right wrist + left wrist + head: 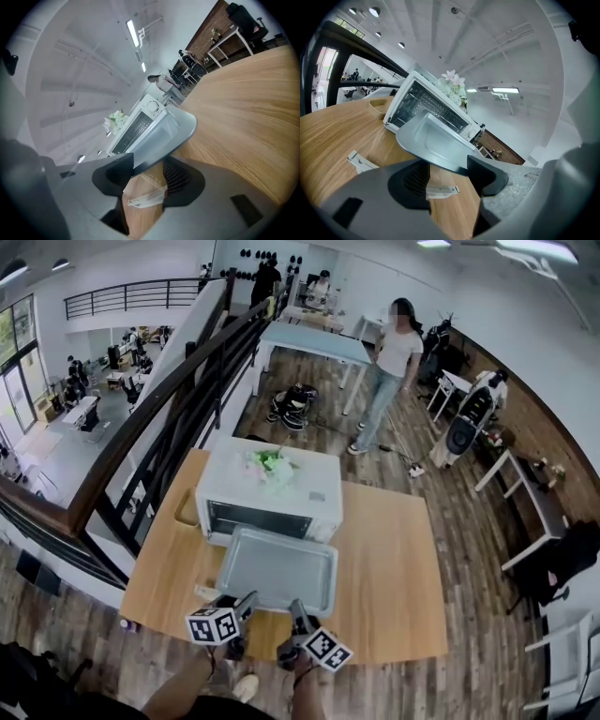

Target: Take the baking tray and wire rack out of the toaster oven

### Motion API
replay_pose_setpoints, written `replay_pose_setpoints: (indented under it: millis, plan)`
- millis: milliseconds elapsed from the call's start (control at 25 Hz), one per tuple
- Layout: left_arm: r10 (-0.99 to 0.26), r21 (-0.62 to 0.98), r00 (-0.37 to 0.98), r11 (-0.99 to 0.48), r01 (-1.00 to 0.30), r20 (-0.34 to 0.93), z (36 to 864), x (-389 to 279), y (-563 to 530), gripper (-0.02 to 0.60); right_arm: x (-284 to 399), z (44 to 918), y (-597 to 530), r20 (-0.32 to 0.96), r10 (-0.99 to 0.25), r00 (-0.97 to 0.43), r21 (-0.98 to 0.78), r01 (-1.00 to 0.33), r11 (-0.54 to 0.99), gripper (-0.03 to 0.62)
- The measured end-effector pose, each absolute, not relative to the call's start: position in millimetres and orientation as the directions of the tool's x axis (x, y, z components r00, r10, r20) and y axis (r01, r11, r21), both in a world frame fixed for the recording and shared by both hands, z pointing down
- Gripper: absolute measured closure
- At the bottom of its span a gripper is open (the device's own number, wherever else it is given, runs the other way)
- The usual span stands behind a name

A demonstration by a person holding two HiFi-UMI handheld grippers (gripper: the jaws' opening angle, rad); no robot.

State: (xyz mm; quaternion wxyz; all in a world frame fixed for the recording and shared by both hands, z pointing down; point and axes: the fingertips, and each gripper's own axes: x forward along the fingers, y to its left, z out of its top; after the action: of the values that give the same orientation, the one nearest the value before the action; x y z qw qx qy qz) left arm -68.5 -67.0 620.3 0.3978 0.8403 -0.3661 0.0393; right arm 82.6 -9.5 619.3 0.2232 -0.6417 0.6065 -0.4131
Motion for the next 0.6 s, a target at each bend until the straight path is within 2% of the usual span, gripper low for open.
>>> replay_pose_setpoints:
  millis: [600]
  plan:
    - [-0.448, 0.647, 0.827, -0.527, -0.55, 0.339, 619, 36, -10, 0.336, 175, 614, 74, 0.25, -0.962, 0.108, -0.788, -0.556, -0.267, 0.402]
